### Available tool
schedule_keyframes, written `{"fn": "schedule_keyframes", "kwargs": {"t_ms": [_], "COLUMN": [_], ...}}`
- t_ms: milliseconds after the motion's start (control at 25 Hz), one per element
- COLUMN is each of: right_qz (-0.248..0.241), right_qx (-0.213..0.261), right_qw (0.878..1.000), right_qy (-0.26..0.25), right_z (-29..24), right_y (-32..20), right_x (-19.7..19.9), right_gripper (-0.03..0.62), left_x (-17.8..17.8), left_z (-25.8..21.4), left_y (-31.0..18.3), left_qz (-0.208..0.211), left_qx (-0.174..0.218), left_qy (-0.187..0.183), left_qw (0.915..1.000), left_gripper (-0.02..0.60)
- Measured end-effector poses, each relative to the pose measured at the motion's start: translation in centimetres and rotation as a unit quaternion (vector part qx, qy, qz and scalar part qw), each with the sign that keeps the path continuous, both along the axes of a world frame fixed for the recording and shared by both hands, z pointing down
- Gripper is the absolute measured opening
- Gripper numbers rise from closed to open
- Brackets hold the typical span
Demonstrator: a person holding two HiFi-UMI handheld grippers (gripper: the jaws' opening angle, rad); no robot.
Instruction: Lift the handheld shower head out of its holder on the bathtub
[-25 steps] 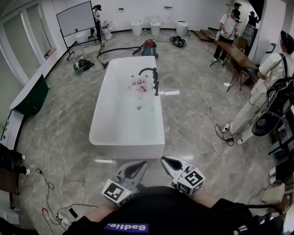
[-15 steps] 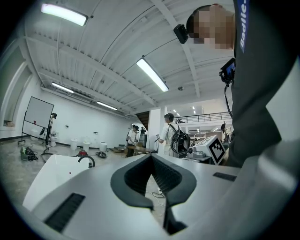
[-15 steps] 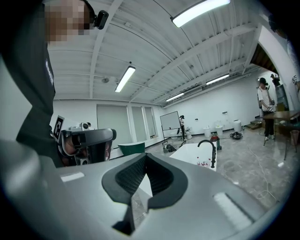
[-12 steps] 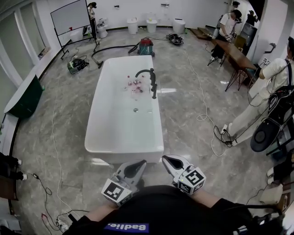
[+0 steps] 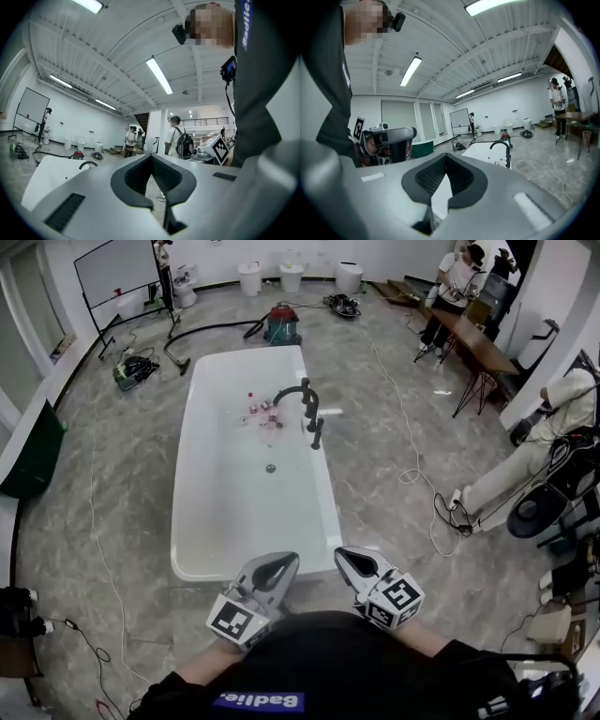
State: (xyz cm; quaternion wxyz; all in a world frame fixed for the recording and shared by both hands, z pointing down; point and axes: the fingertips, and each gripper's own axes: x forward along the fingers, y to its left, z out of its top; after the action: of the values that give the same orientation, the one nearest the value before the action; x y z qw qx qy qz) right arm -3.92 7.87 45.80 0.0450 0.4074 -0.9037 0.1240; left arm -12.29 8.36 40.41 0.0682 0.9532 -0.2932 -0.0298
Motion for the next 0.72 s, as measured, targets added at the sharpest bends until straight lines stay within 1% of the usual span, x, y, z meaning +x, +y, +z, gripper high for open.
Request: {"fn": "schedule_keyframes", "kwargs": {"t_ms": [200,360,520,720], "right_qz": [0.02,0.035,0.042,0.047], "right_qx": [-0.002,-0.002,-0.008,-0.015], "right_qw": [1.0,0.999,0.999,0.999], "right_qy": [0.009,0.01,0.015,0.008], "right_z": [-0.9,-0.4,0.4,0.8], "right_y": [-5.3,-8.5,-10.3,-11.6], "right_x": [-2.6,-4.6,-4.7,-4.3], "right_gripper": [0.002,0.002,0.002,0.002], "left_x": [-2.8,-4.7,-4.5,-3.8], "left_z": [-0.3,0.3,0.4,0.6], "left_y": [-5.5,-9.3,-11.9,-13.4], "left_qz": [0.019,0.031,0.041,0.053], "left_qx": [-0.002,-0.005,-0.004,-0.007], "left_qy": [0.009,0.01,0.014,0.013], "left_qw": [0.9998,0.9994,0.999,0.9985], "left_gripper": [0.005,0.005,0.005,0.005]}}
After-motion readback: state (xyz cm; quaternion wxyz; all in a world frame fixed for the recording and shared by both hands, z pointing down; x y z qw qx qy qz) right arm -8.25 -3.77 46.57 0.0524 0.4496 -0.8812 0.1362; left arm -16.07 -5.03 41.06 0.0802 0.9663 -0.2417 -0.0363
